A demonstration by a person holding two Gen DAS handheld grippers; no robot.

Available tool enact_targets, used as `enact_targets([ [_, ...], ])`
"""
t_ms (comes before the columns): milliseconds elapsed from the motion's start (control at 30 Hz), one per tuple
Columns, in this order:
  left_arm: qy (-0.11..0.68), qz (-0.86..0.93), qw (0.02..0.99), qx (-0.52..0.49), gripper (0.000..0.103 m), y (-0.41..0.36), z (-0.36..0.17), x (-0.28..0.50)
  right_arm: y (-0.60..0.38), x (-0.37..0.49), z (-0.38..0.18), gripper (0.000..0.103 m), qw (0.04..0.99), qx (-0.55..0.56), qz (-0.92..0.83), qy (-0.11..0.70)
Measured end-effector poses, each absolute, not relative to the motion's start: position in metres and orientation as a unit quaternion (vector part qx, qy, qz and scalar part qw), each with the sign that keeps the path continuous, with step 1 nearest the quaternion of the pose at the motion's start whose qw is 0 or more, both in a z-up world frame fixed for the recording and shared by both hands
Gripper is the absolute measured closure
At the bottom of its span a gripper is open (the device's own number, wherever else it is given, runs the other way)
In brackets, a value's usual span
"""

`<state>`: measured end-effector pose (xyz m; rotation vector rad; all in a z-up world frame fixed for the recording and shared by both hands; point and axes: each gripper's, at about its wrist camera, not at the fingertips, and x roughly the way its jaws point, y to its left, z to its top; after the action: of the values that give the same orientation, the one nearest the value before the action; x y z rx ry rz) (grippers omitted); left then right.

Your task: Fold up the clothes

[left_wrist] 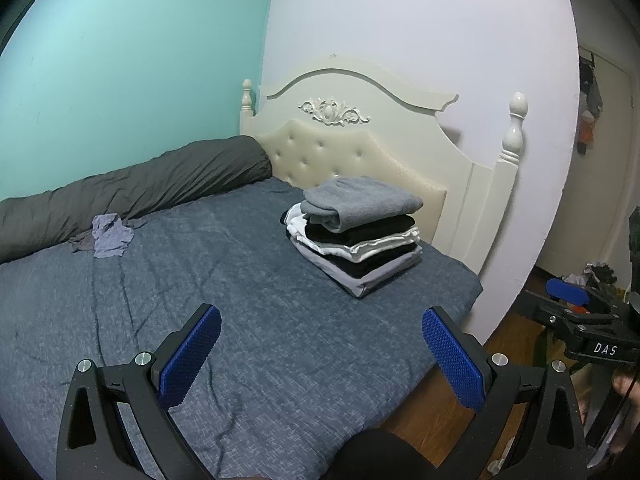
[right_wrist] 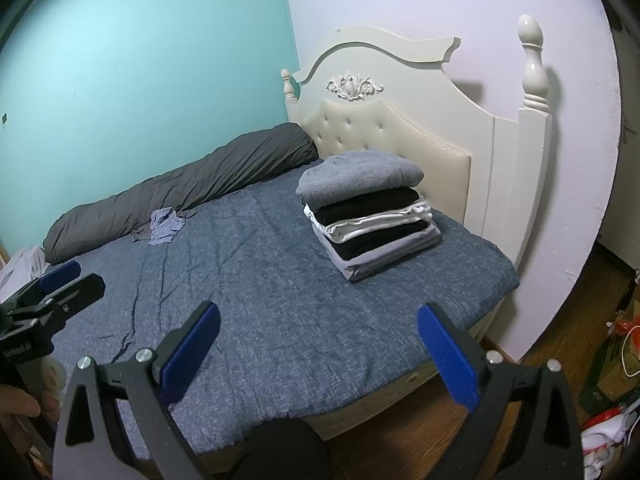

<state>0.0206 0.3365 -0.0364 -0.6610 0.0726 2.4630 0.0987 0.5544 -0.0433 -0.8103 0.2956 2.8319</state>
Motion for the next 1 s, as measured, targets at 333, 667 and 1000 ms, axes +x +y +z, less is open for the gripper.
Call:
enact_targets([
  [333, 0.032, 0.925, 0.29, -0.244, 0.0, 0.3372, -0.036, 0.022, 0.556, 0.098, -0.0437, 0.0, 0.093, -0.272, 0.953, 0.101],
  [667, 0.034, 0.923, 0.295, -0.247, 0.0, 0.3386, -0.0359, 0.022, 0.5567, 0.0988, -0.043, 0.0, 0.098, -0.269, 0.953, 0.102],
  [1000, 0.033, 0.923, 0.293, -0.247, 0.0, 0.3382, -0.0368, 0.0204, 0.5559, 0.0975, -0.0439, 0.0, 0.095, -0.274, 0.952, 0.102],
])
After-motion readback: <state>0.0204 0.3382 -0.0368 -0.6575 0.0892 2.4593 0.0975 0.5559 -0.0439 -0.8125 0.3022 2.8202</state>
